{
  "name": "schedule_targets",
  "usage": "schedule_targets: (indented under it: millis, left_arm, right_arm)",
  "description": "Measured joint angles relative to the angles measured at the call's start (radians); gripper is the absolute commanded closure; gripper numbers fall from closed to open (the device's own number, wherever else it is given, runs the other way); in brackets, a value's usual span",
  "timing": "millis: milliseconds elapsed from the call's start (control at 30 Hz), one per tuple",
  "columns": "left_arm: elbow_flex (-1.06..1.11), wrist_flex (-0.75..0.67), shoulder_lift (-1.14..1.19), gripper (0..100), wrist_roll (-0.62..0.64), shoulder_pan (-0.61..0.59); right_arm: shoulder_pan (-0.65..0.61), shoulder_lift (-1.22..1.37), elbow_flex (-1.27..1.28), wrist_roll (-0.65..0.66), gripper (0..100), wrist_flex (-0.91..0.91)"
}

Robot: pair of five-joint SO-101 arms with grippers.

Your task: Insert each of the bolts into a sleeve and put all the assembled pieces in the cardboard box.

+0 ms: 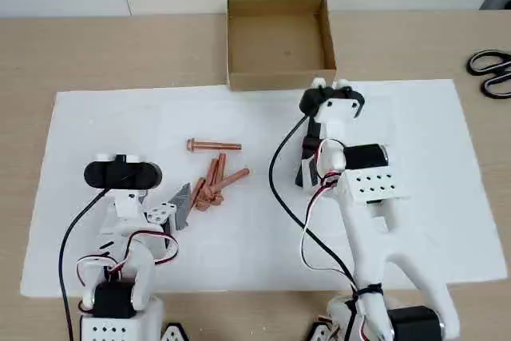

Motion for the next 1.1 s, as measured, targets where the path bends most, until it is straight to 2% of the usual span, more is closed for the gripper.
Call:
schedule_targets:
  millis: [300, 467, 667, 1100]
  left_arm:
    - [0.000, 0.000, 0.000, 74, 0.000, 0.000]
    - [0.000, 0.000, 0.000, 74, 0.000, 0.000]
    - [0.000, 0.000, 0.000, 74, 0.000, 0.000]
    - [0.000, 0.000, 0.000, 74, 0.000, 0.000]
  right_arm:
    - [-0.005, 0.000, 0.008, -0.011, 82.3, -0.068]
    - [-0.005, 0.000, 0.008, -0.123, 82.3, -0.080]
    - [-0.005, 0.005, 0.008, -0.158, 82.3, -0.080]
    - [-0.006, 0.334, -0.140, -0.166, 82.3, -0.064]
